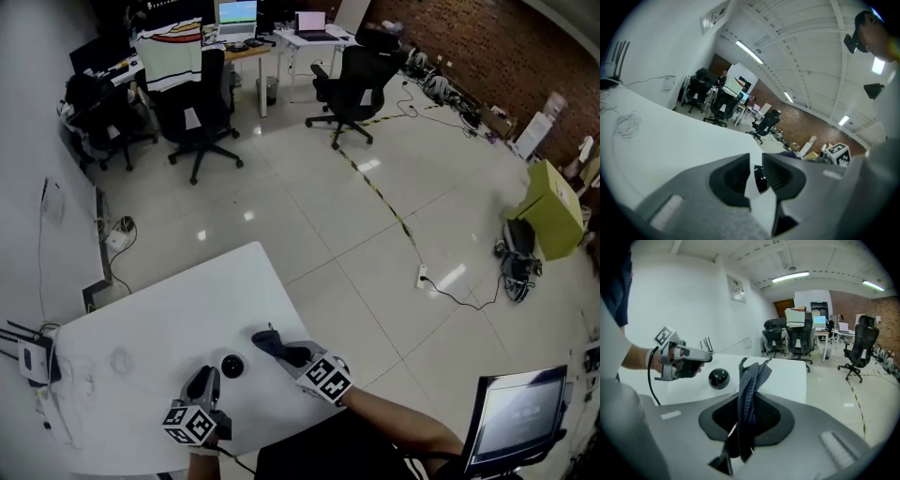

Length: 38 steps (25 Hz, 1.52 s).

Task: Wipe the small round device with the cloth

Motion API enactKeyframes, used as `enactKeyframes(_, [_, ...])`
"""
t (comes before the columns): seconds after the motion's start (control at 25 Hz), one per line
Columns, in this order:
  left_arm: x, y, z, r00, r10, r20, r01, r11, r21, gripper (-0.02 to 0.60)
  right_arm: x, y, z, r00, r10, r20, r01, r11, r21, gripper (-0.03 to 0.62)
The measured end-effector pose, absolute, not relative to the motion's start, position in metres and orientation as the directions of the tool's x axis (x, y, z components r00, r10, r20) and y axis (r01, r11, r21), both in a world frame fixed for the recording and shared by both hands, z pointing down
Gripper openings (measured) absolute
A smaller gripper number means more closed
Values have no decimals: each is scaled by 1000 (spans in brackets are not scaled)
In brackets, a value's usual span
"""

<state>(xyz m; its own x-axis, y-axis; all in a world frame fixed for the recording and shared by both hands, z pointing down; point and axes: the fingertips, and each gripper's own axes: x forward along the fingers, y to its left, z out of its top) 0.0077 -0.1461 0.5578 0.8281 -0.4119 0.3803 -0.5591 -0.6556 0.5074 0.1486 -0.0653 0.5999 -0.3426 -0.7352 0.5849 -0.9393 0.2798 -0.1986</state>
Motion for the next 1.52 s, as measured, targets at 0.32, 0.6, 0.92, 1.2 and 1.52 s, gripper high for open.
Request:
enactKeyframes(0.32, [9, -122, 546, 758, -514, 401, -651, -577, 493, 81, 140, -116, 579, -537, -717, 445, -841, 416, -344, 77])
enactKeyframes(0.6, [41, -119, 532, 736, -545, 402, -676, -618, 402, 81, 124, -176, 521, -671, -684, 288, -729, 536, -425, 77])
enactKeyframes(0.92, [44, -109, 543, 761, -522, 385, -649, -596, 473, 84, 59, -178, 492, -862, -470, 190, -503, 751, -428, 77])
enactKeyframes(1.2, [53, -112, 554, 769, -491, 409, -639, -601, 480, 85, 54, -183, 521, -874, -409, 261, -483, 784, -389, 77])
enactKeyframes(1.52, [54, -113, 567, 765, -487, 420, -644, -585, 493, 77, 85, -207, 594, -868, -386, 312, -493, 591, -639, 76])
